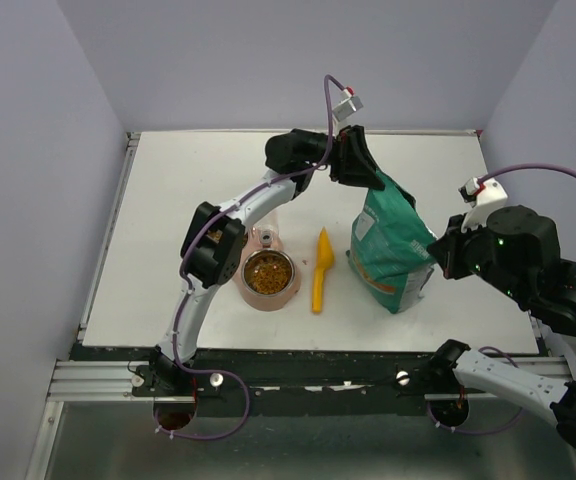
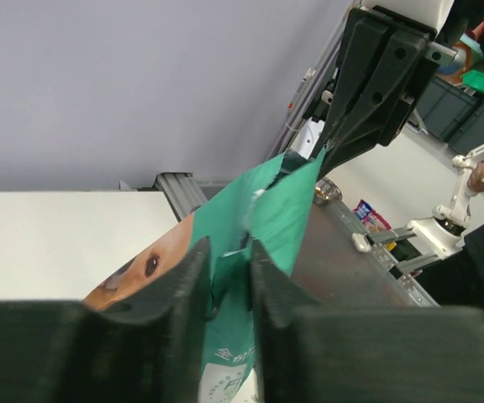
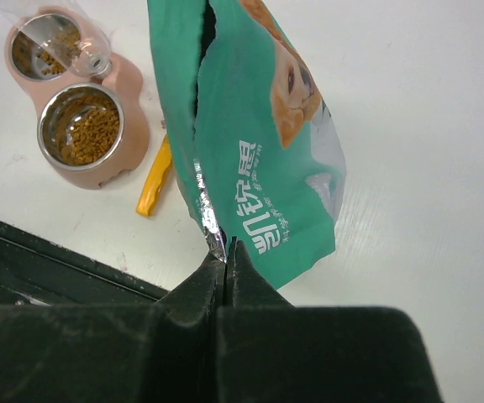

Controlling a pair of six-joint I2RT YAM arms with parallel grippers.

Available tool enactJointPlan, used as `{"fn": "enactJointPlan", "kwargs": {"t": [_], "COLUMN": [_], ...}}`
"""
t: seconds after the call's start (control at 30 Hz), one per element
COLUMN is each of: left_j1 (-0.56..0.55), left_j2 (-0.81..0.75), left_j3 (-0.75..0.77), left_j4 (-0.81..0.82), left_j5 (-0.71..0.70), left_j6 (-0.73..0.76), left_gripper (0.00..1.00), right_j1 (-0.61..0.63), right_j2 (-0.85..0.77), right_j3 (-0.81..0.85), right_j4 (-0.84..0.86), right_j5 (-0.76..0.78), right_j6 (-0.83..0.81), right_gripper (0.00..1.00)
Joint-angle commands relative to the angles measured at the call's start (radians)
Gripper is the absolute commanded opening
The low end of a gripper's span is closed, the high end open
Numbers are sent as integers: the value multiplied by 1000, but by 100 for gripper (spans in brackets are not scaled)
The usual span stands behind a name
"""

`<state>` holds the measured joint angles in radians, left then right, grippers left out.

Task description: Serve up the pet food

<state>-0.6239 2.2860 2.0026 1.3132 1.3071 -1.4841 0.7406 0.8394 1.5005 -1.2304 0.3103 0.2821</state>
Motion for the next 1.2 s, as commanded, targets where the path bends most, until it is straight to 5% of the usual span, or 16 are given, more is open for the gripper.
{"fn": "enactJointPlan", "kwargs": {"t": [0.0,0.1,0.3,0.5,0.6,0.7,0.77,1.03,1.1,1.17], "left_j1": [-5,13,62,46,27,15,7,-5,-5,-3], "left_j2": [27,1,-95,-82,-126,-180,-212,-264,-263,-263], "left_j3": [24,-8,-122,-27,-120,-215,-258,-281,-277,-272], "left_j4": [74,78,52,58,58,15,-34,-154,-155,-152], "left_j5": [52,-40,-204,-161,-166,-170,-166,-190,-189,-174], "left_j6": [18,65,217,124,140,197,250,329,323,317], "left_gripper": [16,0,0,0,0,0,0,0,1,13], "right_j1": [5,5,5,3,5,5,5,5,5,5], "right_j2": [-19,-52,-160,-27,120,203,231,306,311,311], "right_j3": [10,15,-20,23,134,211,236,239,237,222], "right_j4": [-12,-30,-3,-17,-73,-67,-57,-35,-37,-38], "right_j5": [22,148,181,38,65,131,136,101,96,107], "right_j6": [-11,31,26,-21,-26,-46,-75,-175,-199,-213], "right_gripper": [0,0,0,1,33,56,63,61,53,28]}}
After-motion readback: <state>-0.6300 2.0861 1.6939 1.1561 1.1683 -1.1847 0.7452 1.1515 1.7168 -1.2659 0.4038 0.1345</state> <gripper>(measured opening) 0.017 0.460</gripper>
